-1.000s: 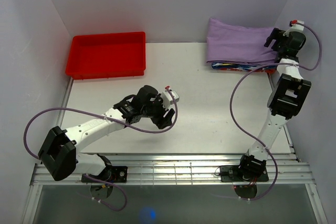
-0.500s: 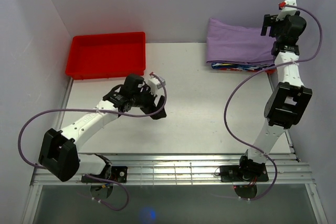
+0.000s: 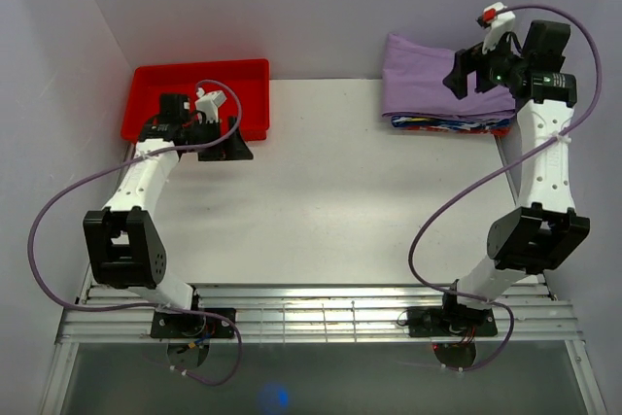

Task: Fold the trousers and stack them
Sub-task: Neatly place the folded trousers to the corner

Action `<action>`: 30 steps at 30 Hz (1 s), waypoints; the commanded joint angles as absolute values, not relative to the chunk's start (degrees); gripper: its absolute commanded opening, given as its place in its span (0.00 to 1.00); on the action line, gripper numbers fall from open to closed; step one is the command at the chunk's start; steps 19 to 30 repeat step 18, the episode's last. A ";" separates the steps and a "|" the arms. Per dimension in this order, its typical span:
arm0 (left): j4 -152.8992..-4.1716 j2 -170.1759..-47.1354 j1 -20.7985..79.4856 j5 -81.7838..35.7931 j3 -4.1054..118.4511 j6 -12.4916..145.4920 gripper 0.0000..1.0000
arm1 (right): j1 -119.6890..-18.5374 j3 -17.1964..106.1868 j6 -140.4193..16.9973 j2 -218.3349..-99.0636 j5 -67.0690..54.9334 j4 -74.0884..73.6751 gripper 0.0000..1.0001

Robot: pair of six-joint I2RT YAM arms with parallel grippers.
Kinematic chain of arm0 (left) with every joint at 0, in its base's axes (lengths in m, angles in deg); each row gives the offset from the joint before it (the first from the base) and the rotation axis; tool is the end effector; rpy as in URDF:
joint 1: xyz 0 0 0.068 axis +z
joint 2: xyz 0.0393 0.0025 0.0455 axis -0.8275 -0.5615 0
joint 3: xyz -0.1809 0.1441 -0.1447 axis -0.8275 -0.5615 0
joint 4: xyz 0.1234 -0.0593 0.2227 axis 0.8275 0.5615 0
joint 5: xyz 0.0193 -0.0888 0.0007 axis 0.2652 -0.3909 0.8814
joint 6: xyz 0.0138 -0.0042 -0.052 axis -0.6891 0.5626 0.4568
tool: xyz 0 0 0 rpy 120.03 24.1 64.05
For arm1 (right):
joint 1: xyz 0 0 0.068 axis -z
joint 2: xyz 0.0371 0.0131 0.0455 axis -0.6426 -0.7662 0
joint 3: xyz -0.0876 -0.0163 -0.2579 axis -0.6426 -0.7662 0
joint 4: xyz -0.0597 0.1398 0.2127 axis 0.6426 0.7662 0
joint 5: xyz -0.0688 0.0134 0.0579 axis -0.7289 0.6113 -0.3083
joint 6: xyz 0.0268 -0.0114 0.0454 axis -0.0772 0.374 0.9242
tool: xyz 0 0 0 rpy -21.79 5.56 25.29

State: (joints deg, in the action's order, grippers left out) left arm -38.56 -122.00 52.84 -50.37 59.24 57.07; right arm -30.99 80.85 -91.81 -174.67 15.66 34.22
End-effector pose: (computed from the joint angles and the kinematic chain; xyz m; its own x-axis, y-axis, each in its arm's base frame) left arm 0.3277 -0.0379 0.2925 -0.8055 0.0116 -0.5925 0.3676 0.7940 -0.4842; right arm 0.3705 -0.0410 0.4606 -0.1856 -0.3195 -0.9292 -0.4268 0.8780 -0.2166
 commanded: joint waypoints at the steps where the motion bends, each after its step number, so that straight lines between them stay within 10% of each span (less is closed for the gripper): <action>1: -34.42 -119.04 55.57 -50.95 58.40 53.18 0.98 | -30.32 71.47 -94.45 -168.61 23.02 49.22 0.90; 12: -31.88 -105.59 55.67 -44.79 43.63 44.55 0.98 | -30.93 32.26 -93.84 -147.41 24.88 41.75 0.90; 30: -30.56 -102.77 55.67 -46.90 43.01 44.64 0.98 | -31.90 28.63 -93.22 -144.59 23.12 40.41 0.90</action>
